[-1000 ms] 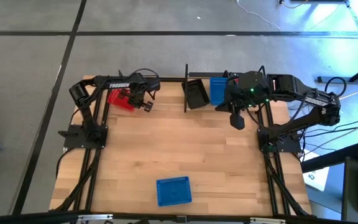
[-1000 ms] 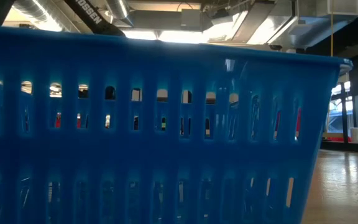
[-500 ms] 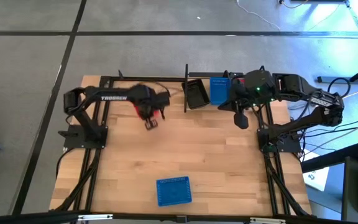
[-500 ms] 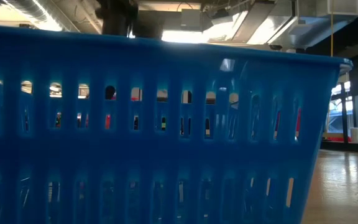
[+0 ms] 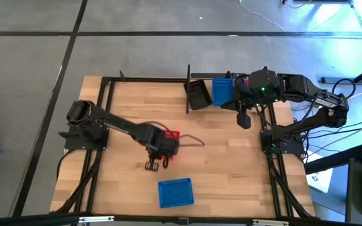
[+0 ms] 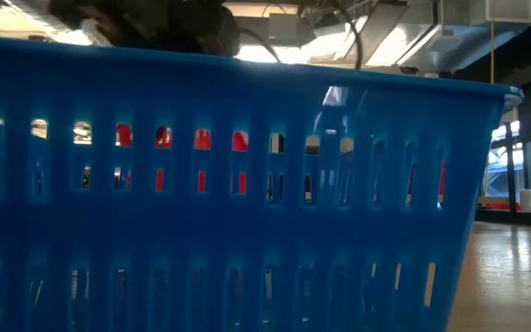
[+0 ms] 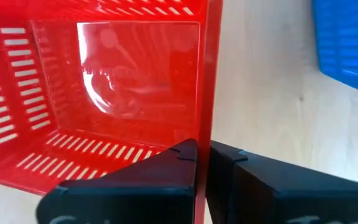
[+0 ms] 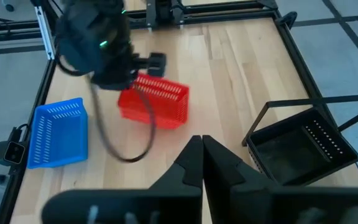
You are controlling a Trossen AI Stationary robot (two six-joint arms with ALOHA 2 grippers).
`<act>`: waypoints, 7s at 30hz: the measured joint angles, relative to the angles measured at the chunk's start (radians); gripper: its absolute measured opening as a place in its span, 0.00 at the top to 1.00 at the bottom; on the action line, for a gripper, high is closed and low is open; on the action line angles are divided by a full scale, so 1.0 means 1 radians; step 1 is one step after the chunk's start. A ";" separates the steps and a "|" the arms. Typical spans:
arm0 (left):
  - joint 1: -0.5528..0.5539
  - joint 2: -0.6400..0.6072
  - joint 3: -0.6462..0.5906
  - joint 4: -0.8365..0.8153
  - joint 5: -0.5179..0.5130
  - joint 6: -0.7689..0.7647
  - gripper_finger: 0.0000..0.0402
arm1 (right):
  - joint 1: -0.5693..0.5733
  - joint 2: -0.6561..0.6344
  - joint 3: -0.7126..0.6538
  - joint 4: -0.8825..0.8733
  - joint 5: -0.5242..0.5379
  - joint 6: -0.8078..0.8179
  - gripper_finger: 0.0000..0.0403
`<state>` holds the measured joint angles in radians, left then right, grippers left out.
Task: Stack baskets on shelf by color
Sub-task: Stack the red bin on top of the other stacked red bin on the shelf
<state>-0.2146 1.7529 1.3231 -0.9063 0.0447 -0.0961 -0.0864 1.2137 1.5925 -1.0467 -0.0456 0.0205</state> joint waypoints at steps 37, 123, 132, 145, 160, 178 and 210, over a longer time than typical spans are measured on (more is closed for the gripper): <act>-0.018 0.025 0.404 -0.394 -0.198 -0.213 0.84 | 0.000 0.003 0.000 -0.039 -0.263 -0.319 1.00; -0.024 -0.372 0.430 -0.448 -0.542 -0.523 0.84 | 0.116 0.914 0.000 0.339 -0.094 -0.905 0.98; -0.024 -0.372 0.430 -0.452 -0.542 -0.522 0.84 | 0.138 0.817 0.000 0.103 -0.027 -0.567 0.99; -0.024 -0.372 0.430 -0.452 -0.554 -0.459 0.84 | 0.229 0.557 0.000 -0.215 -0.027 0.135 1.00; -0.023 -0.373 0.430 -0.365 -0.584 -0.363 0.84 | 0.447 0.258 -0.003 -0.530 0.432 1.020 1.00; 0.029 -0.373 0.430 -0.216 -0.585 -0.211 0.84 | 0.143 -0.084 -0.317 -0.520 0.759 1.316 1.00; 0.145 -0.366 0.431 -0.076 -0.582 -0.051 0.84 | -0.500 -0.026 -0.468 0.055 0.391 0.803 1.00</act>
<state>-0.0700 1.3872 1.7538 -0.9821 -0.5369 -0.1474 -0.5867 1.1877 1.1248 -0.9920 0.3456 0.8230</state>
